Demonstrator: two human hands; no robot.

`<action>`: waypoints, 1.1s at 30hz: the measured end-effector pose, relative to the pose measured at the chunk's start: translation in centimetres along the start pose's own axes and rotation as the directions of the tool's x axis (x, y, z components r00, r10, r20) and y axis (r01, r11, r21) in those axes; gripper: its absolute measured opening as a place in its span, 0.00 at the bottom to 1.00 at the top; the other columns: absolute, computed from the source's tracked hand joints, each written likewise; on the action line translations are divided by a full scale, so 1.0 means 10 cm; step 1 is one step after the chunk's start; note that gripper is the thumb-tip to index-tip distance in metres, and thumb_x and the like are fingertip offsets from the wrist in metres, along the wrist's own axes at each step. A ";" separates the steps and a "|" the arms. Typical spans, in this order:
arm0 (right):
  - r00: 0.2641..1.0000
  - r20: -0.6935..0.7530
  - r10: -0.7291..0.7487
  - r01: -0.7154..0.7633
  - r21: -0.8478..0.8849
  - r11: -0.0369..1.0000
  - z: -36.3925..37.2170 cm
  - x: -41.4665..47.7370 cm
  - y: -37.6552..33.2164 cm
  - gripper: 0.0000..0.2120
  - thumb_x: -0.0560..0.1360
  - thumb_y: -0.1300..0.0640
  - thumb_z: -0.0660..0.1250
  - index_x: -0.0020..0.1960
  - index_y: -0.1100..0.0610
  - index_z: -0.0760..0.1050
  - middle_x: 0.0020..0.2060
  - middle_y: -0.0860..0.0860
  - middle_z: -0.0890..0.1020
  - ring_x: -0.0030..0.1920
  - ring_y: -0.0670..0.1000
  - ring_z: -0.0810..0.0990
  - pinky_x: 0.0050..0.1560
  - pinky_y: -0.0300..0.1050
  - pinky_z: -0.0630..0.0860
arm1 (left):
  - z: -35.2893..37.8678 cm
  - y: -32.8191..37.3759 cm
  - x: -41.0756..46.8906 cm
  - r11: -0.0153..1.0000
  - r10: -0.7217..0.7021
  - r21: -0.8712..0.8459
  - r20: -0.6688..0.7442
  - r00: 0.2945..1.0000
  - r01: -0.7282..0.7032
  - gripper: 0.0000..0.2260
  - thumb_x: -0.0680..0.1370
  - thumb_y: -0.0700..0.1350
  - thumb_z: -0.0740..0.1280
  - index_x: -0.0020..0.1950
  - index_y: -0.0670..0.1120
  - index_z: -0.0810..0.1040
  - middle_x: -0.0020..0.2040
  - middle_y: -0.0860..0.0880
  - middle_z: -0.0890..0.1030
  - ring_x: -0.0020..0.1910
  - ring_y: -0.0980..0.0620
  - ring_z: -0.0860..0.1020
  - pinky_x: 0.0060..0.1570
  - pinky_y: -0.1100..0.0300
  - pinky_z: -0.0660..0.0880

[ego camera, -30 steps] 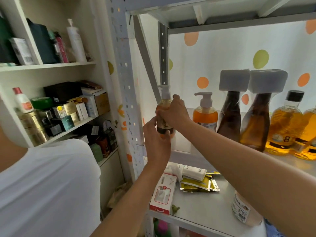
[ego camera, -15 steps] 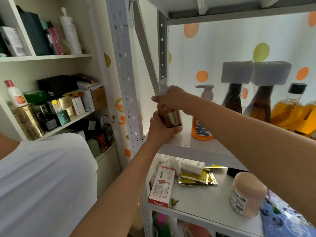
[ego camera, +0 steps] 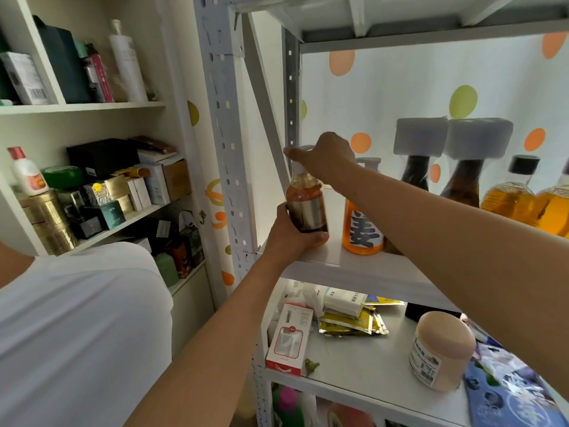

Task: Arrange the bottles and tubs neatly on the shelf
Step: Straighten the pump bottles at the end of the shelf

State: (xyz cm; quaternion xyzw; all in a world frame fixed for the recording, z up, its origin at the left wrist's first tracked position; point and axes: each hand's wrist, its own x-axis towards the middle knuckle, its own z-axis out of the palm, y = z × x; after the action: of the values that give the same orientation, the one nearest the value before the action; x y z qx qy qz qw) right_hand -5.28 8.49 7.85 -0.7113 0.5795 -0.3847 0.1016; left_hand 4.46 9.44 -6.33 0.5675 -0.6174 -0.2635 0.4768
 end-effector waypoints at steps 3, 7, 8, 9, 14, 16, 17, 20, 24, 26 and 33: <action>0.997 -0.074 0.001 -0.003 -0.023 1.000 -0.05 0.00 -0.01 0.23 0.74 0.39 0.68 0.33 0.55 0.66 0.29 0.49 0.73 0.30 0.48 0.73 0.30 0.40 0.64 | -0.04 -0.02 0.02 1.000 0.001 0.015 0.018 1.000 -0.001 0.41 0.65 0.52 0.80 0.71 0.49 0.62 0.67 0.49 0.73 0.65 0.48 0.73 0.64 0.51 0.74; 0.998 -0.058 -0.025 0.021 -0.080 0.997 -0.07 0.02 0.01 0.19 0.75 0.45 0.66 0.33 0.55 0.69 0.29 0.49 0.75 0.34 0.51 0.78 0.37 0.42 0.71 | -0.13 -0.03 0.08 1.000 -0.001 0.017 0.105 0.994 -0.001 0.38 0.67 0.50 0.79 0.71 0.49 0.64 0.67 0.49 0.74 0.64 0.49 0.73 0.64 0.54 0.73; 0.999 -0.043 -0.032 0.028 -0.082 0.996 -0.08 0.02 0.00 0.17 0.76 0.46 0.66 0.34 0.55 0.71 0.29 0.49 0.76 0.34 0.51 0.79 0.37 0.42 0.72 | -0.15 -0.04 0.09 1.000 0.007 0.019 0.126 0.992 -0.010 0.37 0.68 0.50 0.79 0.71 0.49 0.64 0.67 0.49 0.74 0.63 0.50 0.73 0.62 0.57 0.73; 0.999 -0.029 -0.039 0.037 -0.089 0.995 -0.09 0.02 -0.01 0.17 0.76 0.46 0.66 0.35 0.56 0.72 0.29 0.50 0.76 0.33 0.51 0.79 0.37 0.42 0.74 | -0.18 -0.05 0.10 1.000 0.015 0.019 0.139 0.990 -0.018 0.36 0.68 0.49 0.79 0.71 0.49 0.64 0.67 0.49 0.73 0.62 0.51 0.73 0.60 0.59 0.72; 0.994 -0.017 -0.112 0.101 -0.307 0.946 -0.21 0.02 -0.04 0.25 0.75 0.36 0.64 0.33 0.55 0.70 0.28 0.49 0.76 0.30 0.49 0.78 0.38 0.42 0.75 | -0.24 -0.10 0.14 1.000 0.010 -0.007 0.210 0.978 -0.009 0.37 0.69 0.47 0.78 0.72 0.51 0.63 0.67 0.51 0.73 0.62 0.52 0.72 0.63 0.55 0.72; 0.987 -0.034 -0.156 0.126 -0.440 0.889 -0.25 0.04 -0.05 0.27 0.74 0.33 0.63 0.32 0.56 0.69 0.28 0.49 0.74 0.28 0.48 0.75 0.38 0.43 0.73 | -0.26 -0.11 0.16 1.000 -0.003 -0.017 0.266 0.964 0.008 0.38 0.69 0.46 0.78 0.73 0.51 0.62 0.68 0.50 0.73 0.66 0.49 0.72 0.66 0.50 0.72; 0.982 -0.043 -0.186 0.142 -0.487 0.862 -0.26 0.05 -0.07 0.27 0.74 0.33 0.63 0.32 0.56 0.68 0.28 0.49 0.74 0.28 0.48 0.74 0.38 0.44 0.72 | -0.27 -0.12 0.16 0.999 -0.010 -0.026 0.290 0.957 0.018 0.38 0.69 0.46 0.78 0.73 0.51 0.62 0.68 0.50 0.73 0.67 0.48 0.72 0.67 0.48 0.71; 0.966 0.069 -0.248 0.246 -0.534 0.809 -0.29 0.09 -0.12 0.25 0.75 0.36 0.65 0.34 0.57 0.68 0.31 0.50 0.73 0.35 0.50 0.77 0.41 0.46 0.72 | -0.28 -0.13 0.14 0.999 -0.022 -0.036 0.331 0.944 0.036 0.37 0.70 0.45 0.77 0.73 0.51 0.60 0.69 0.50 0.72 0.68 0.47 0.71 0.68 0.48 0.70; 0.944 0.193 -0.268 0.329 -0.490 0.807 -0.32 0.14 -0.11 0.23 0.77 0.43 0.67 0.34 0.59 0.67 0.30 0.50 0.71 0.32 0.49 0.74 0.35 0.40 0.67 | -0.24 -0.10 0.11 1.000 -0.002 -0.011 0.272 0.962 0.005 0.36 0.71 0.44 0.77 0.72 0.49 0.59 0.69 0.49 0.70 0.66 0.49 0.70 0.66 0.53 0.71; 0.944 0.173 -0.281 0.330 -0.494 0.804 -0.32 0.16 -0.06 0.24 0.76 0.43 0.68 0.32 0.56 0.63 0.29 0.50 0.71 0.29 0.47 0.70 0.32 0.39 0.64 | -0.22 -0.08 0.10 1.000 0.012 0.012 0.231 0.973 -0.015 0.36 0.71 0.45 0.77 0.72 0.47 0.60 0.69 0.48 0.70 0.66 0.48 0.71 0.64 0.54 0.72; 0.953 0.153 -0.260 0.301 -0.531 0.792 -0.29 0.21 0.00 0.24 0.77 0.44 0.68 0.32 0.56 0.62 0.29 0.50 0.70 0.28 0.47 0.69 0.35 0.42 0.67 | -0.14 -0.06 0.14 0.997 0.011 0.072 0.231 0.973 -0.029 0.32 0.73 0.46 0.74 0.72 0.48 0.62 0.70 0.48 0.72 0.67 0.47 0.72 0.65 0.53 0.70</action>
State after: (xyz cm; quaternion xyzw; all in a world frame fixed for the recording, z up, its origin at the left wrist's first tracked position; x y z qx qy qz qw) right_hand -7.16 7.51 10.75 -0.8017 0.5490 -0.1876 -0.1437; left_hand 6.13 8.25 -5.87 0.5442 -0.6837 -0.2996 0.3830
